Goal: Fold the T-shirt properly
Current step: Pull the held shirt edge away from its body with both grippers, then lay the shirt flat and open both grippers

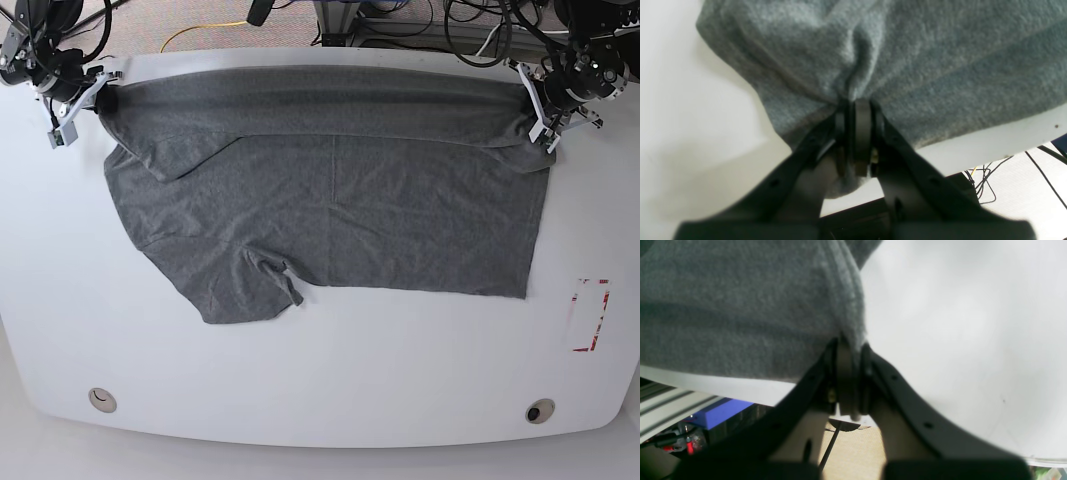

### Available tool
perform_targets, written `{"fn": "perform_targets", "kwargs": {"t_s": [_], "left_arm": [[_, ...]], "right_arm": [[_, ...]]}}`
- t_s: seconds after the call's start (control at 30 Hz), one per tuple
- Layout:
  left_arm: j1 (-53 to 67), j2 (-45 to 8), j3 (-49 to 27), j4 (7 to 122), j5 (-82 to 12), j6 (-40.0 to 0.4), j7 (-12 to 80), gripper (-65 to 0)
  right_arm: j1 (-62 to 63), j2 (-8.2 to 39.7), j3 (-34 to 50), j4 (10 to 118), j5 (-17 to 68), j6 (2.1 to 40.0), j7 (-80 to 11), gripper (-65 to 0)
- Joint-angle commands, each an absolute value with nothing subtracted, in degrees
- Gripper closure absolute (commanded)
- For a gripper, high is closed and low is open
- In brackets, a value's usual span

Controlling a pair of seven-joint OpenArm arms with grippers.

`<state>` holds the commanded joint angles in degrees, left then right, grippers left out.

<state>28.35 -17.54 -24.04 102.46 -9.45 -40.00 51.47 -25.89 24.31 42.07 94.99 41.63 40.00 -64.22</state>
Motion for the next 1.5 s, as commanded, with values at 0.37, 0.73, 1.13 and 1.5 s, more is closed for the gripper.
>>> {"fn": "perform_targets", "kwargs": {"t_s": [0.37,0.73,1.13,1.5], "left_arm": [[30.9,-18.2,-26.2,102.5,-9.5,-40.0,51.5,-22.8],[25.8,-18.0,-33.1,104.4,-9.9,-40.0,51.5,-42.9],[17.7,-16.7,-36.1,113.3,-10.0,-40.0,59.6,-42.8],[4.2,-17.0,-37.4,109.5,-9.4,-40.0,59.6,-42.8]], "right_arm": [[-26.6,24.2,42.1,95.0,41.7,40.0,-64.2,-15.2],[-26.5,21.5,51.3,102.5,41.9,40.0,-64.5,-59.9],[-15.4,20.9,44.0,108.5,41.5,40.0,-67.5,-59.9],[0.1,21.2,32.5,97.7,41.5,40.0,-67.6,-59.9]]}}
